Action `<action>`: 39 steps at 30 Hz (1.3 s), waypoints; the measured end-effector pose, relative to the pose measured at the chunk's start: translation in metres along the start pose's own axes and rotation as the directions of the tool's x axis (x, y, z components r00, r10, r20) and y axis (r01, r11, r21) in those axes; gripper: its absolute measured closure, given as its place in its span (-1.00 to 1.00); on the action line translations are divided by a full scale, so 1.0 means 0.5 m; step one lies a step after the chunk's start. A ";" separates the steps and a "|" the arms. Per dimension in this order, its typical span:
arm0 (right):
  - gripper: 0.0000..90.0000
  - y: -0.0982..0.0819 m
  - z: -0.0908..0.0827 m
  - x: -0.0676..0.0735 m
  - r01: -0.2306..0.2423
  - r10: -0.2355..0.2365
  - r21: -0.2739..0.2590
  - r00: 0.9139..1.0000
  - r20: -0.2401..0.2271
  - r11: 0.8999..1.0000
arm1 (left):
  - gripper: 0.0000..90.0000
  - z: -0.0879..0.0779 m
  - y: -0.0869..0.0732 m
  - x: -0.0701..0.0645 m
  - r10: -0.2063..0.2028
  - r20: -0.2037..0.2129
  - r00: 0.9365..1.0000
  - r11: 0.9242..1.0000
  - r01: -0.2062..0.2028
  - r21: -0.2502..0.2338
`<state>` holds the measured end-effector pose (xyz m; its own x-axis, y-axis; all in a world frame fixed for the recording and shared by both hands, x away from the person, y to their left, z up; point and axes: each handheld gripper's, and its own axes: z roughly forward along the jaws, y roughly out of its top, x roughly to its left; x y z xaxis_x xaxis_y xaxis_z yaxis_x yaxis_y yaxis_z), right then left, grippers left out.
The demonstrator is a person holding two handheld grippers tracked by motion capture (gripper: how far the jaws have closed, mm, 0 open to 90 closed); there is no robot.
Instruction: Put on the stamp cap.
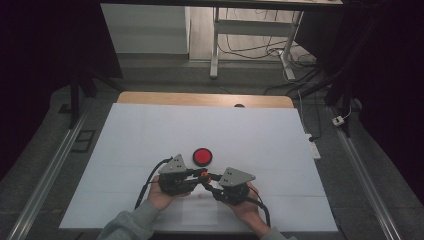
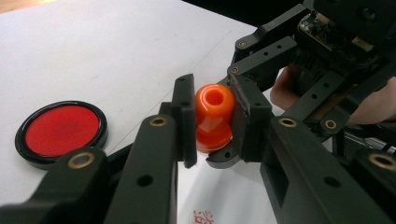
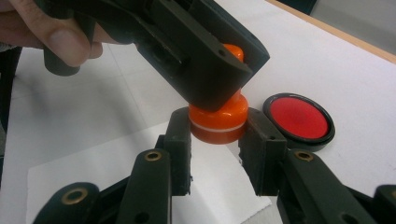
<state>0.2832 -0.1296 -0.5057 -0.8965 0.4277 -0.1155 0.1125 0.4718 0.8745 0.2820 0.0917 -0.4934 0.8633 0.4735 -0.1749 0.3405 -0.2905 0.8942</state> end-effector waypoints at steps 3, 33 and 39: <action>0.44 0.000 0.000 0.000 0.002 -0.002 0.005 1.000 -0.001 1.000 | 0.61 0.001 0.000 -0.001 0.005 -0.003 1.000 1.000 -0.005 0.002; 0.15 -0.008 -0.011 -0.020 -0.045 0.045 -0.003 0.999 -0.016 0.999 | 0.60 -0.015 0.010 0.007 -0.009 -0.032 0.999 1.000 0.008 -0.018; 0.09 -0.027 -0.039 -0.043 -0.096 0.096 -0.003 0.995 0.014 0.995 | 0.60 -0.023 0.011 0.012 -0.014 -0.036 0.999 1.000 0.013 -0.022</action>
<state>0.2925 -0.1602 -0.5059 -0.8755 0.4817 -0.0375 0.1966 0.4260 0.8831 0.2848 0.1028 -0.4849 0.8446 0.5068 -0.1727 0.3437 -0.2659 0.9006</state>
